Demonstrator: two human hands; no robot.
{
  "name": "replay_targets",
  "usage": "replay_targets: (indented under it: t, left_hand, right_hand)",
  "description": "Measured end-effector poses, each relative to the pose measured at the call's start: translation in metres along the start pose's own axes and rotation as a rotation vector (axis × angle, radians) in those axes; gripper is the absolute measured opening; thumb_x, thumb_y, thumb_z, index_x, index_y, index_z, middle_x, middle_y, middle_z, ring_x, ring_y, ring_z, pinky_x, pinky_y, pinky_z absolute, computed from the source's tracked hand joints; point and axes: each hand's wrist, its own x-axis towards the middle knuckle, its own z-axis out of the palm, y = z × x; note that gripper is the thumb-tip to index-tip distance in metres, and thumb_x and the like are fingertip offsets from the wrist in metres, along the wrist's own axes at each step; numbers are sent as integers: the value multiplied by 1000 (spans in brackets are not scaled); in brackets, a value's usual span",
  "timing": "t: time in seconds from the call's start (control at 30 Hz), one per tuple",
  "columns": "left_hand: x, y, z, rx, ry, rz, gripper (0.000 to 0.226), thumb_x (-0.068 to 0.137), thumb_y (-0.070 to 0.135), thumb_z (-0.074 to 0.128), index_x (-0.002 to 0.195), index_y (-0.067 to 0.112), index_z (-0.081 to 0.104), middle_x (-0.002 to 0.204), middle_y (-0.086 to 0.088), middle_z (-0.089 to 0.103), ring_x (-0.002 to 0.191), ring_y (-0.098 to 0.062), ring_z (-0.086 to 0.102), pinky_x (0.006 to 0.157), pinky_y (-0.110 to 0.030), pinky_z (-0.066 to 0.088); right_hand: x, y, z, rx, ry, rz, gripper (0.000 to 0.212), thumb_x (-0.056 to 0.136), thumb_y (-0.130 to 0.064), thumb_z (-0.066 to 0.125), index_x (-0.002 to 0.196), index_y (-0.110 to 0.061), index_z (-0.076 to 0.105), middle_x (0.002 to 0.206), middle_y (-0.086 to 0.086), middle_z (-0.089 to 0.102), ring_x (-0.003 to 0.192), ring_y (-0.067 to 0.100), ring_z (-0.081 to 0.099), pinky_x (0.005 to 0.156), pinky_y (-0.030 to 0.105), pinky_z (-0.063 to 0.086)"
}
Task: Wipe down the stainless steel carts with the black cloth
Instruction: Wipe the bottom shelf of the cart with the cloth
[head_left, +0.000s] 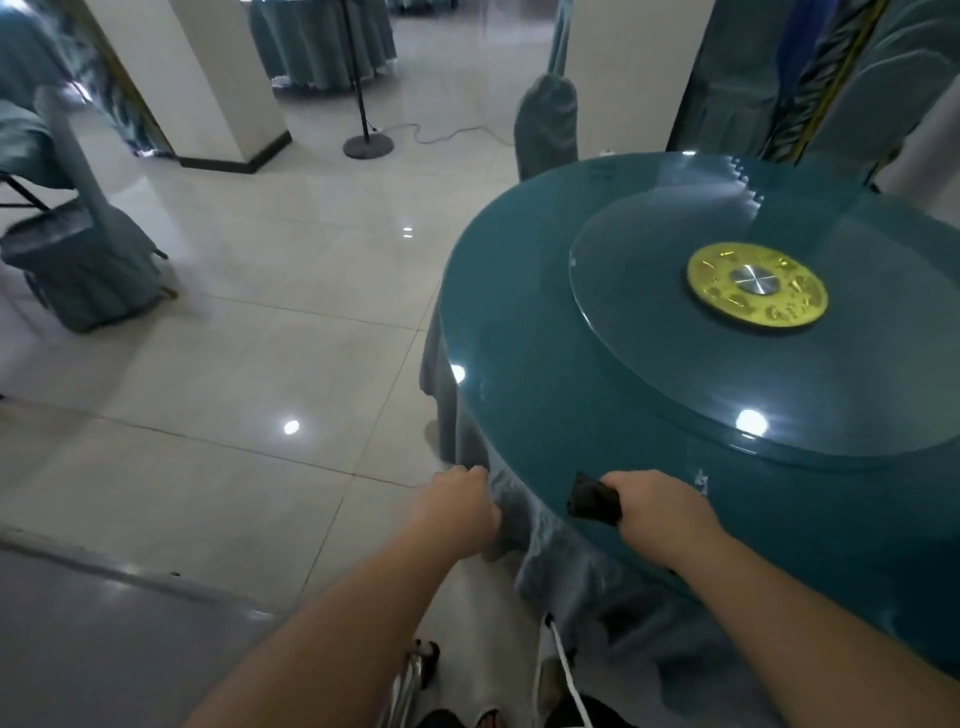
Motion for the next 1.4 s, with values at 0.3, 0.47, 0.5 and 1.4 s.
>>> replay_targets:
  t: [0.3,0.47,0.5,1.4]
  left_hand:
    - [102,-6,-52,-5,65,-183,40,100,45,53,136,27,57,123,-1,65,101,-22,62,78,-35,49]
    - [134,-10,-82,-4,57,-239,48,100,43,52,144,24,53,135,-5,62,114,-28,62,86,-42,52]
    - [139,-13,-86,2,50,-248,50,100,44,51,146,24,52,137,-5,61,118,-29,62,91,-44,54]
    - [248,-399,-233,-208,30,-649,52,102,43,48,149,21,48,146,-7,57,128,-32,57,100,-44,49]
  right_hand:
    - [151,6,-53,-56,-30,-144,20,83,-15,51,90,-34,55,78,-9,60,70,12,59,54,31,43]
    - [217,-17,-80,-133,-57,-251,24,83,-11,51,90,-34,53,80,-9,59,73,16,60,58,32,46]
    - [227,-23,-82,-132,-58,-272,23,83,-11,51,90,-33,52,80,-8,59,73,17,60,58,33,46]
    - [509,-451,-107,-350,-139,-746,29,88,-10,52,103,-34,58,78,-11,52,70,15,54,56,29,37]
